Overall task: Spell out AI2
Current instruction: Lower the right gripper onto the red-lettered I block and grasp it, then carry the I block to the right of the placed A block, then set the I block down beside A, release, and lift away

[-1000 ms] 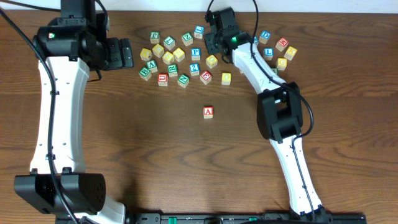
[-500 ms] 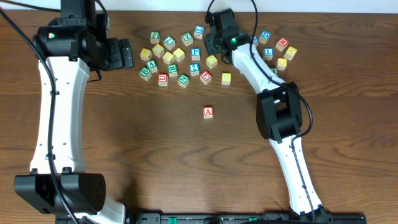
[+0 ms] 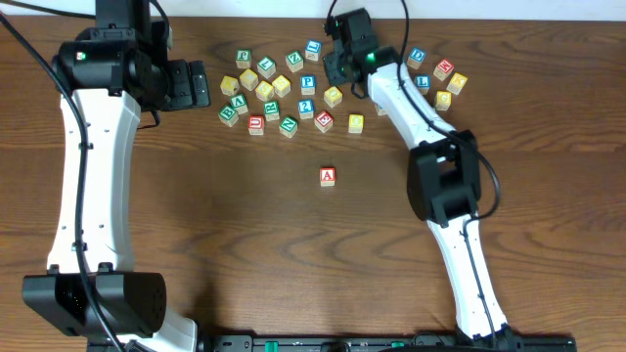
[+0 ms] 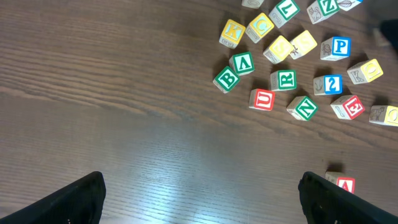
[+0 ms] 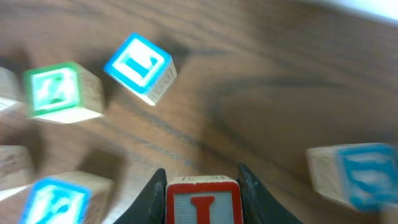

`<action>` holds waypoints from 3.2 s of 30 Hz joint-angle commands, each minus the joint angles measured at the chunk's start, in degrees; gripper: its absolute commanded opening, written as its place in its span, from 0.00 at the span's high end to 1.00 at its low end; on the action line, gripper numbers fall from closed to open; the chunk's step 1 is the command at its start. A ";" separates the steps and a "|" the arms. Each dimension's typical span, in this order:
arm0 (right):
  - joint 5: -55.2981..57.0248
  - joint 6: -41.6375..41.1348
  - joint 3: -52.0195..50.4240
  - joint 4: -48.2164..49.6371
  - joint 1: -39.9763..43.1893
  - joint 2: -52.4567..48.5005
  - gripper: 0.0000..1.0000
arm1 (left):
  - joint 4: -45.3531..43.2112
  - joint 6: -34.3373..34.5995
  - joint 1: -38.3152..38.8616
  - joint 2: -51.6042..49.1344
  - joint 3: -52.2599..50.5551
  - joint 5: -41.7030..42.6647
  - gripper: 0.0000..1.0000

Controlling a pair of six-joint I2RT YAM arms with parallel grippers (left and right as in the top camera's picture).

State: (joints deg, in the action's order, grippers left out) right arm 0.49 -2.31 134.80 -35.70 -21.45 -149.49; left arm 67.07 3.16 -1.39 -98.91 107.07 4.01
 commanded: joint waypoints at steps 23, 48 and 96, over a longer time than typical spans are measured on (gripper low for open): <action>-5.16 -6.91 -8.85 -51.69 -2.73 20.09 0.76 | -0.83 0.55 -0.13 -0.15 -0.02 0.09 0.02; 5.81 -25.99 -30.67 -29.49 -9.70 20.11 0.83 | -1.18 0.55 -0.13 -0.15 -0.02 0.09 0.02; -3.26 -20.22 -33.09 -36.79 -6.05 29.77 0.81 | -1.92 0.55 -0.13 -0.15 -0.02 0.09 0.02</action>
State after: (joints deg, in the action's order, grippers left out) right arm 0.82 -24.73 101.36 -71.16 -27.22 -119.85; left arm 65.34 3.18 -1.39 -98.91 107.07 4.03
